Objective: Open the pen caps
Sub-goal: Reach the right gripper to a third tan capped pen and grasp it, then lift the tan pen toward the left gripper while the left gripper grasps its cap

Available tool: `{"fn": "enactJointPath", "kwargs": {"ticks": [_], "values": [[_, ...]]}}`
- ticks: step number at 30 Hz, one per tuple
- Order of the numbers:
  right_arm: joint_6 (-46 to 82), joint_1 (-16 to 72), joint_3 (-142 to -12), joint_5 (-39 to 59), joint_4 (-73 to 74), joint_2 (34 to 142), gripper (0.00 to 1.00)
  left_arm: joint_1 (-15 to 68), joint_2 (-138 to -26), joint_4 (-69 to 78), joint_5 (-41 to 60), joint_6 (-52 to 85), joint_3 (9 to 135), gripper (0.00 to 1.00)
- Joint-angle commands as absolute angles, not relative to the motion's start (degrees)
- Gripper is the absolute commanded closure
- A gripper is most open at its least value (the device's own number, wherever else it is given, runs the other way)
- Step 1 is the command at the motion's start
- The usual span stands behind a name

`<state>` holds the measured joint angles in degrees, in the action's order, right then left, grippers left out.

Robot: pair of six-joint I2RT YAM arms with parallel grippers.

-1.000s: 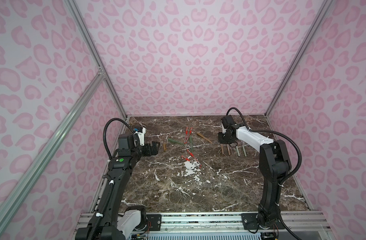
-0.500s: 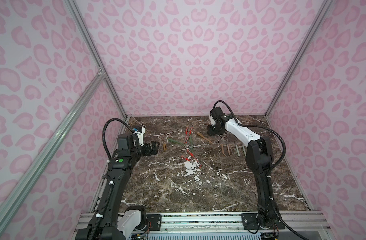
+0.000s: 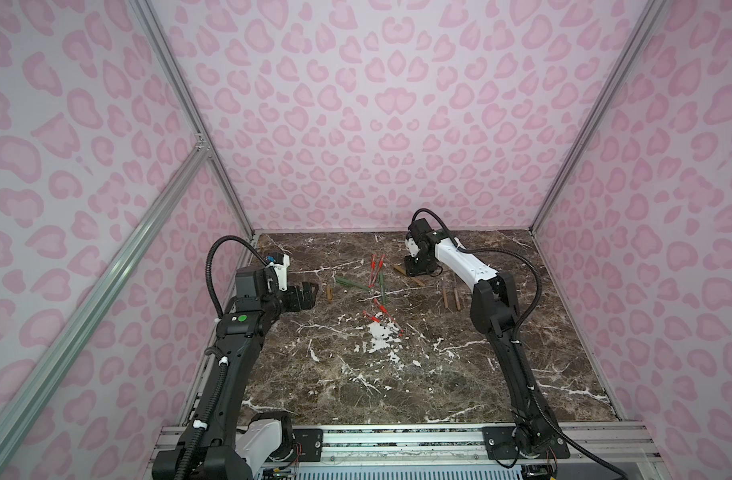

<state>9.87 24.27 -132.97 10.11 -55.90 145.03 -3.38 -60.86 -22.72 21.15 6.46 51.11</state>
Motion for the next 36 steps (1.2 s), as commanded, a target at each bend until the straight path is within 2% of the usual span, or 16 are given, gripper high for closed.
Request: {"fn": "enactJointPath", "kwargs": {"ticks": [1, 6, 12, 19, 27, 36], "values": [[8.79, 24.3, -133.4, 10.57, -57.24, 146.66, 0.56, -3.51, -60.58, -21.47, 21.59, 6.26, 51.46, 0.02], [8.81, 24.48, -133.21, 10.5, -57.79, 148.03, 0.63, -3.79, -61.11, -22.14, 21.14, 6.32, 52.09, 0.02], [7.89, 25.78, -130.81, 9.21, -57.85, 147.22, 0.83, -3.96, -61.17, -21.86, 21.14, 6.34, 51.76, 0.02], [7.47, 27.23, -125.95, 7.32, -56.84, 143.17, 0.95, -4.23, -61.04, -21.69, 21.57, 6.5, 51.65, 0.02], [10.46, 29.75, -111.27, 6.2, -48.85, 128.78, 0.98, -4.29, -60.84, -21.19, 24.87, 7.44, 51.7, 0.02], [16.68, 38.07, -92.36, 7.9, -35.1, 112.08, 0.98, -3.65, -61.08, -17.94, 37.49, 12.46, 50.87, 0.02]]}}
